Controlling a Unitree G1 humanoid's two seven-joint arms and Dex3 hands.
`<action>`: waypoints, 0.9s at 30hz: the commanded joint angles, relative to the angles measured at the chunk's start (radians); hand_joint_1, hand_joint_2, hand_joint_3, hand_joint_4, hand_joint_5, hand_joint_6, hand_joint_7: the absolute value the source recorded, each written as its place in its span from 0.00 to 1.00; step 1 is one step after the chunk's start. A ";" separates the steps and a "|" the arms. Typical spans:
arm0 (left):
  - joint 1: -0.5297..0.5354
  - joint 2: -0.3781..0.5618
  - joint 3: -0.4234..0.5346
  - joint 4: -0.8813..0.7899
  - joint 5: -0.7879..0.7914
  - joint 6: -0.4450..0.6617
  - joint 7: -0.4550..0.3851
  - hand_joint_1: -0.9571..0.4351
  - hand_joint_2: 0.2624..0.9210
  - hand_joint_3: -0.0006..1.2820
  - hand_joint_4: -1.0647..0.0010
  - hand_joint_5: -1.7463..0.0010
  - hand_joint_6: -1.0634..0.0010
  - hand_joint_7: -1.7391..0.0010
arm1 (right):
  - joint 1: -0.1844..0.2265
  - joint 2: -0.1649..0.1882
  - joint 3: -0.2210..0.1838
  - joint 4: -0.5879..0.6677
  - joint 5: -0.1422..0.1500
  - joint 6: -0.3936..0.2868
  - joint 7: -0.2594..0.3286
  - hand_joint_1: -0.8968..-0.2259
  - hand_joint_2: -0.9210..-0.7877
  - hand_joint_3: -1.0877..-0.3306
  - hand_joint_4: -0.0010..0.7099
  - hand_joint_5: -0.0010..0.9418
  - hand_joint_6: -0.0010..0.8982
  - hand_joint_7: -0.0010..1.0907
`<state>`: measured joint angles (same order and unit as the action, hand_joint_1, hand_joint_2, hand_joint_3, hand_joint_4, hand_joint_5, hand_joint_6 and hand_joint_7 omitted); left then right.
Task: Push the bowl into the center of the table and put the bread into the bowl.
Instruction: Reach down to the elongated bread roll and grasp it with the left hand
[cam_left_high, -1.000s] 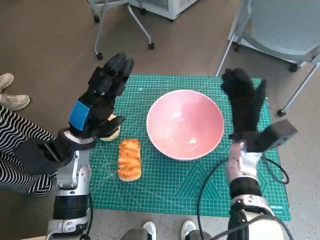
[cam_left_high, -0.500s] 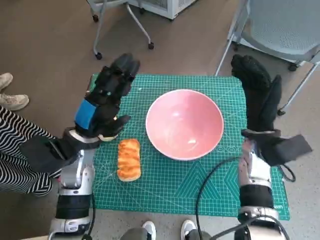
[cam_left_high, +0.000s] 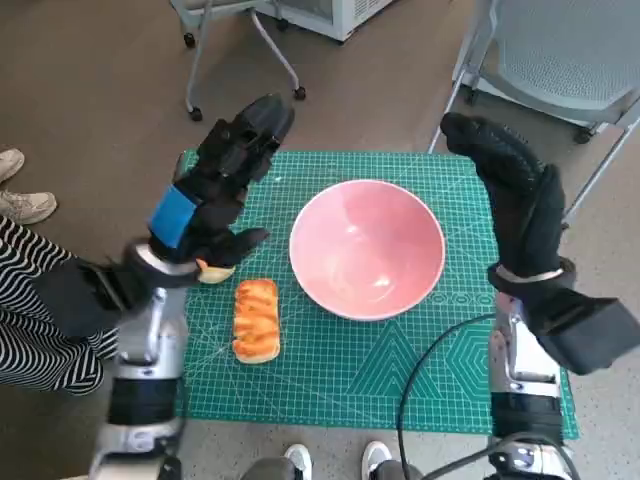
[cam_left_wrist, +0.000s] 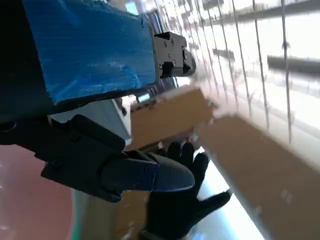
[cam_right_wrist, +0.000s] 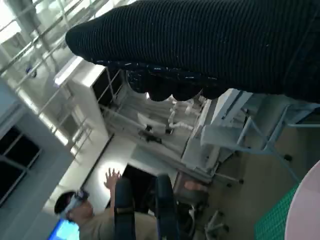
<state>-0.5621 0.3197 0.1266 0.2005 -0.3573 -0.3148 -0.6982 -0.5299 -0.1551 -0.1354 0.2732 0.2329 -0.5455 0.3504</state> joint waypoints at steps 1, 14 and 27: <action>-0.074 0.144 0.000 0.049 0.041 -0.068 -0.133 0.35 0.84 0.11 0.92 0.98 1.00 0.75 | 0.038 -0.002 -0.001 -0.023 -0.001 0.040 -0.016 0.29 0.00 0.48 0.28 0.03 0.12 0.51; -0.166 0.407 -0.110 0.115 0.189 -0.203 -0.426 0.45 0.74 0.06 0.91 0.98 0.99 0.70 | 0.040 -0.005 -0.007 -0.027 -0.021 0.069 -0.052 0.30 0.00 0.48 0.29 0.02 0.11 0.50; -0.131 0.472 -0.193 0.157 0.431 -0.524 -0.340 0.46 0.77 0.01 0.77 1.00 0.71 0.89 | 0.030 -0.003 -0.004 -0.018 -0.023 0.067 -0.062 0.29 0.00 0.48 0.27 0.01 0.11 0.49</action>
<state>-0.7089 0.7693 -0.0436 0.3364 0.0271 -0.7713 -1.0645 -0.5099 -0.1545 -0.1398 0.2410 0.2236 -0.4925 0.2960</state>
